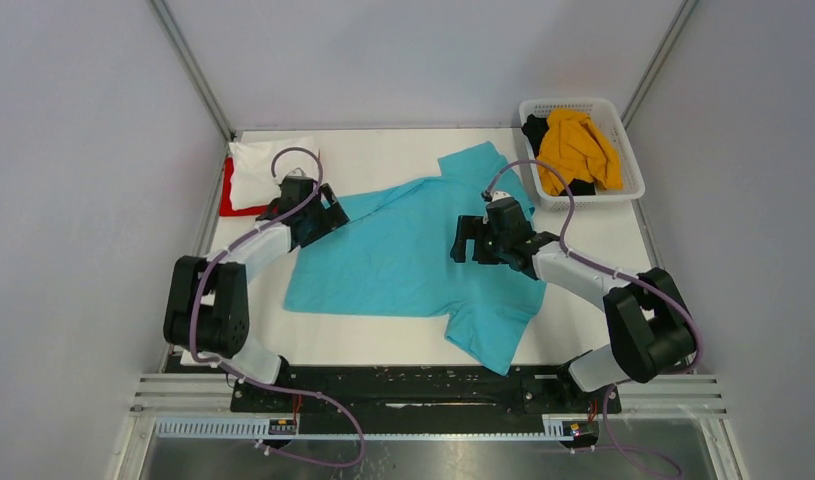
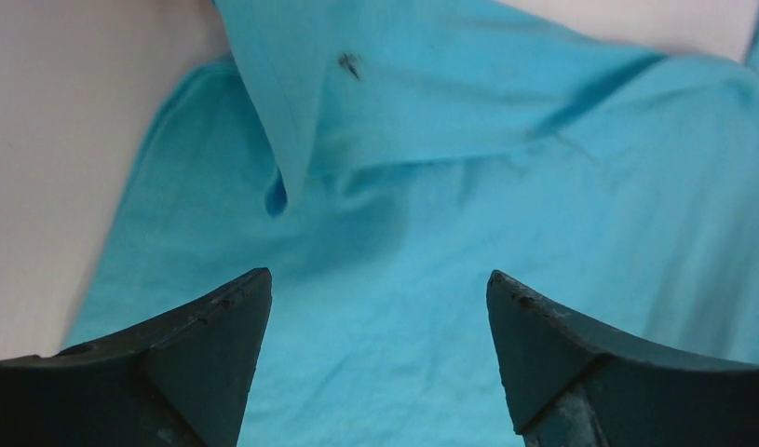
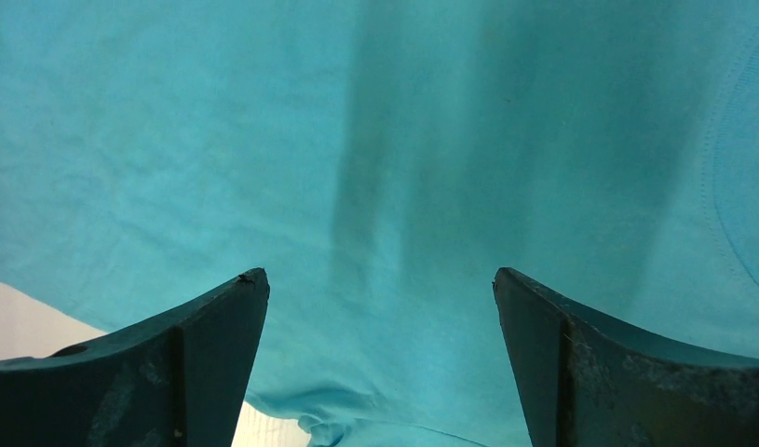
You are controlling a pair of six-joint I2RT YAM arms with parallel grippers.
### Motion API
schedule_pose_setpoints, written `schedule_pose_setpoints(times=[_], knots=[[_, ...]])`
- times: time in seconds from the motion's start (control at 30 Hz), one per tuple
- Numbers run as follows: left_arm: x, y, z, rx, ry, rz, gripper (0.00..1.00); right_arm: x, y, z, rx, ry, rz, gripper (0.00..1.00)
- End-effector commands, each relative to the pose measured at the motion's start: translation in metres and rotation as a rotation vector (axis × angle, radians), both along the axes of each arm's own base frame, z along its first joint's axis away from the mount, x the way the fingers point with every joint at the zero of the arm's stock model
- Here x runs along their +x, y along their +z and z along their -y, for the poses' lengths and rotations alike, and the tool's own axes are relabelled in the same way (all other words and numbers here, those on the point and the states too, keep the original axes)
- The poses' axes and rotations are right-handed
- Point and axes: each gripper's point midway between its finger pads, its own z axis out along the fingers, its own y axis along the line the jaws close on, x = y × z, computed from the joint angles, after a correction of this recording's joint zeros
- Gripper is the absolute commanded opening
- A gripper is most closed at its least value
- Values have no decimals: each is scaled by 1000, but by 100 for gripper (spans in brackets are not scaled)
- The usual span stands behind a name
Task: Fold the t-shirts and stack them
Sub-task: Flatten out the tshirt
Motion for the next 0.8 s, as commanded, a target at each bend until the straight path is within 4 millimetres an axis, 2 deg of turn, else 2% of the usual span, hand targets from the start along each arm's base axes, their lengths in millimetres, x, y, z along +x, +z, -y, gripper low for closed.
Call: schedule_pose_setpoints(times=[0.0,0.17,0.23,0.3,0.47,0.57,0.77], knots=[[39,9,-21,111,101,32,79,8,2,-10,39,9,20,99],[55,-5,-25,149,117,5,53,12,-3,-4,9,-9,22,100],[62,-7,-26,165,120,-7,47,6,-10,0,-14,-9,-13,99],[66,-10,-33,200,144,-31,46,5,-13,4,-28,-16,-26,99],[61,-16,-47,270,180,-77,44,4,-18,14,-45,-42,-37,99],[61,-19,-46,275,171,-104,44,4,-18,19,-49,-55,-43,99],[48,-37,-50,291,185,-169,43,4,-19,23,-55,-61,-45,99]])
